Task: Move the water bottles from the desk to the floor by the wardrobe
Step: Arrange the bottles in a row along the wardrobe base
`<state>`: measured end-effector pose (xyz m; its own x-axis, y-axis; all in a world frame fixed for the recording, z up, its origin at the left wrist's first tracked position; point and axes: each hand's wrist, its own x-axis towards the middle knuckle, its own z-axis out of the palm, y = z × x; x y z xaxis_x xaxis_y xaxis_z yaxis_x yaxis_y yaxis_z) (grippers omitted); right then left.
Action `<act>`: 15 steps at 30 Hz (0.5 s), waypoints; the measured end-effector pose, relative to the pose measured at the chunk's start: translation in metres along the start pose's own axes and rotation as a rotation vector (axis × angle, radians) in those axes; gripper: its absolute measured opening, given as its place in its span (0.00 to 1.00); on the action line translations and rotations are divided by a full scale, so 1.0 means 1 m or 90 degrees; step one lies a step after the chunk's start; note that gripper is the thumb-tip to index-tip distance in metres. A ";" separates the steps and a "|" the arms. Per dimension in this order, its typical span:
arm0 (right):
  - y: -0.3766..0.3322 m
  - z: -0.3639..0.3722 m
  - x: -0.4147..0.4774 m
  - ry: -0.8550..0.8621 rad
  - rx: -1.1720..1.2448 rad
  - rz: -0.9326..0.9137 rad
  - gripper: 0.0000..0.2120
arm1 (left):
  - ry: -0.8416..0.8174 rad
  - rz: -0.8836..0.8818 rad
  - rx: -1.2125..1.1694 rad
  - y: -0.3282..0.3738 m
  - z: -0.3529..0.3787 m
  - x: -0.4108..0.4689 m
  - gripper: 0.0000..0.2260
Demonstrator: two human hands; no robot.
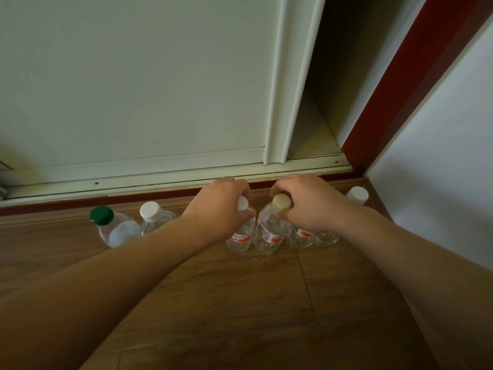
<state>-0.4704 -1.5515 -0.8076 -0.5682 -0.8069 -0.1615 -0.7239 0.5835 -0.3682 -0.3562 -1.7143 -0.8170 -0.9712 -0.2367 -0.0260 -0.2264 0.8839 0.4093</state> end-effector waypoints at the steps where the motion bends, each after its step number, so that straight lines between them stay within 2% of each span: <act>1: 0.000 0.001 0.000 0.003 0.002 0.002 0.14 | -0.001 -0.002 -0.001 -0.001 0.000 0.000 0.11; 5: -0.002 0.001 0.002 0.004 0.006 0.004 0.14 | -0.012 -0.011 -0.012 -0.003 -0.002 0.000 0.13; 10: -0.005 -0.001 0.002 -0.016 0.011 -0.010 0.18 | -0.016 -0.003 0.008 -0.007 -0.002 -0.002 0.20; 15: -0.006 -0.004 0.001 -0.017 0.007 -0.004 0.18 | -0.019 -0.007 -0.003 -0.008 -0.001 0.000 0.16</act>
<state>-0.4676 -1.5557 -0.8022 -0.5525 -0.8129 -0.1840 -0.7229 0.5773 -0.3798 -0.3545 -1.7221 -0.8199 -0.9705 -0.2340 -0.0579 -0.2367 0.8791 0.4137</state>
